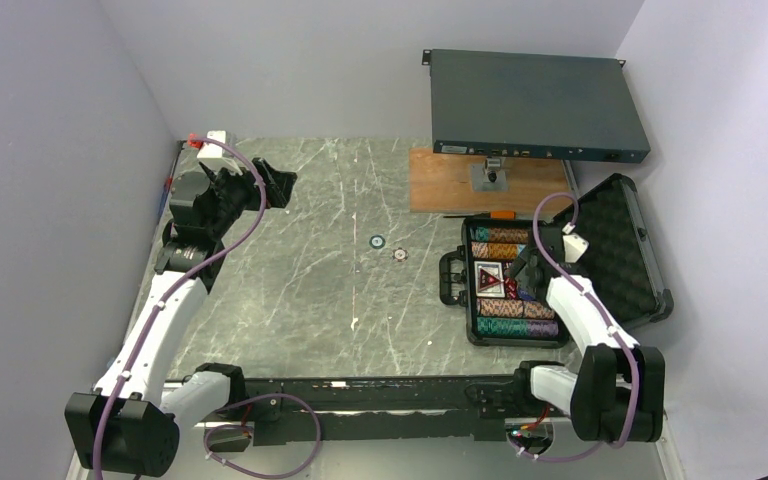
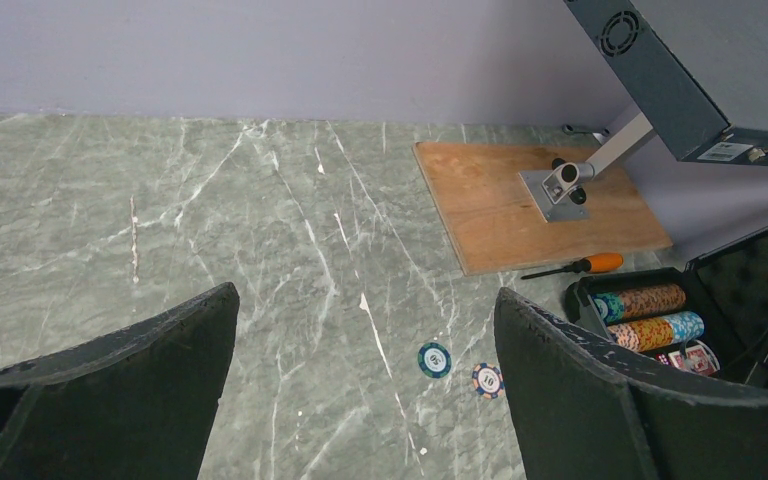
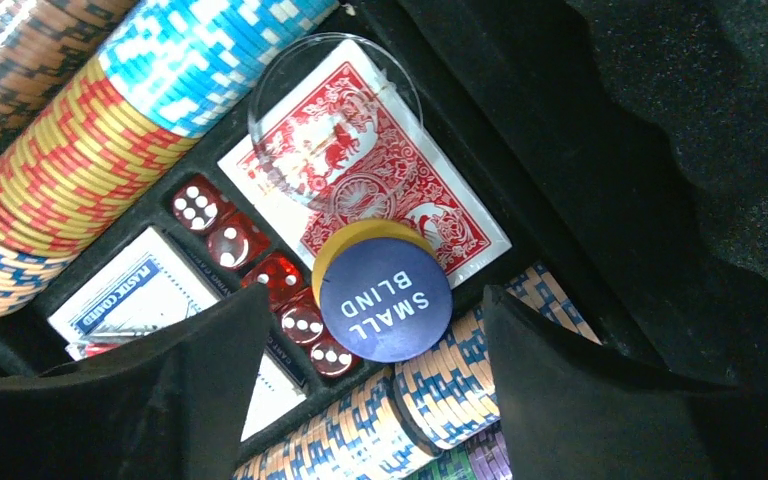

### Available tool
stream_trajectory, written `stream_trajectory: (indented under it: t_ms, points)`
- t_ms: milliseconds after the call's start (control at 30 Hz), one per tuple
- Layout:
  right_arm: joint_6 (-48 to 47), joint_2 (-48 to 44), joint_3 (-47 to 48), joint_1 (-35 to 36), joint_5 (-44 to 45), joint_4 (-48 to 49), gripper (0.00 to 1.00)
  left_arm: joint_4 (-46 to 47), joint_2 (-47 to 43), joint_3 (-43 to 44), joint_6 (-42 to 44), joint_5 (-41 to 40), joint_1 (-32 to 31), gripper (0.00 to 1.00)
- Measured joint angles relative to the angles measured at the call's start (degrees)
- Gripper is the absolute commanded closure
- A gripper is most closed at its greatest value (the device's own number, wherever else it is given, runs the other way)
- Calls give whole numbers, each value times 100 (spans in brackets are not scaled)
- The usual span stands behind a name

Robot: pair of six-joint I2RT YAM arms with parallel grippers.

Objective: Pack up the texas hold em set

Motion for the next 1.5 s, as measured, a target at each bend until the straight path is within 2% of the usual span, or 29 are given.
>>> stream_trajectory:
  t_ms: [67, 233, 333, 433, 567, 633, 733, 1100, 1233, 1500]
  points:
    - [-48, -122, -37, -2, -85, 37, 12, 0, 0, 0, 0, 0, 0, 1]
    - [-273, -649, -149, 11, -319, 81, 9, 0, 0, 0, 0, 4, 0, 1]
    - [-555, -1029, -149, 243, -444, 260, 3, 2, 4, 0, 0, 39, 0, 1]
    - [-881, -1106, -46, 1224, -424, 584, 1, 0, 11, 0, -2, 68, 0, 1]
    - [-1375, -293, 481, 2962, -437, 1172, 1, -2, 35, 0, 0, 81, 0, 1]
    - [-1572, 339, 828, 3475, -490, 1478, 2, -4, 50, 0, 0, 79, 0, 1]
    - [-1768, 1187, 1213, 3873, -625, 1897, 4, -2, 85, 0, 2, 79, 0, 1]
    - [-1910, 3499, 2463, 4028, -1106, 2190, 5, -4, 142, 0, 2, 79, 0, 1]
    - [-1932, 3807, 2634, 4026, -1182, 2208, 14, -4, 144, 0, 2, 79, 0, 1]
    - [-1930, 3989, 2756, 4026, -1176, 2216, 20, -4, 144, 0, 2, 81, 0, 1]
